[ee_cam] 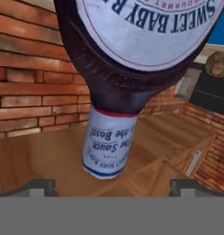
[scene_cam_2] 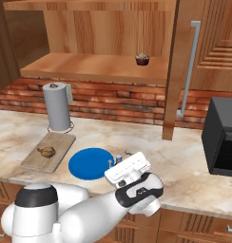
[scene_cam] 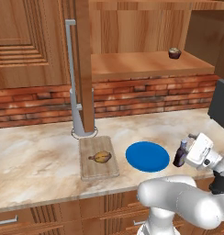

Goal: Pick the chicken drumstick from the plate and place it on the cutting board. Then pick the condiment bottle from the cabinet and place it next to the cutting board.

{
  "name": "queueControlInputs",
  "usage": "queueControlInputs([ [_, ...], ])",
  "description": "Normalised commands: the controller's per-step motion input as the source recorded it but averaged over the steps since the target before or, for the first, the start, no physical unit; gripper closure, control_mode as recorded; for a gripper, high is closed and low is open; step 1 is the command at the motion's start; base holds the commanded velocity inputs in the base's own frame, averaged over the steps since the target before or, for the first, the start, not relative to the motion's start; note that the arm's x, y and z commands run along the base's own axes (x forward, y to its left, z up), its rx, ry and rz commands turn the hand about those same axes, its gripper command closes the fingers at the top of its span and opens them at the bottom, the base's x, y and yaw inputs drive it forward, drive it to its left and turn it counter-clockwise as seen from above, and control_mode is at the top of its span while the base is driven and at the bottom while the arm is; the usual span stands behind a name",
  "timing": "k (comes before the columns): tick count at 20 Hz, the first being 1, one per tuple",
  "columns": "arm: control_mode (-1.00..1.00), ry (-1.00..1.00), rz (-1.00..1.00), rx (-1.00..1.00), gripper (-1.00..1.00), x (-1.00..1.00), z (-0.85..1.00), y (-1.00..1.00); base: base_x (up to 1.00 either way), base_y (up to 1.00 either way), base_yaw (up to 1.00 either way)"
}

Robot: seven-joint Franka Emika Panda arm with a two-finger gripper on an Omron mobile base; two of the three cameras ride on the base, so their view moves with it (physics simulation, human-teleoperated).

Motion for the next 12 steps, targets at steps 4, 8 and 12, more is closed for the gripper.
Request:
queueControlInputs([
  [4, -1.0, -0.06, 0.0, 0.0, -1.0, -0.23, 0.2, -0.14, 0.0, 0.0, 0.0],
  [8, -1.0, -0.12, 0.0, -0.04, -1.0, -0.33, 0.15, -0.11, 0.0, 0.0, 0.0],
  [12, -1.0, -0.12, 0.0, -0.17, -1.0, -0.43, 0.18, -0.13, 0.0, 0.0, 0.0],
])
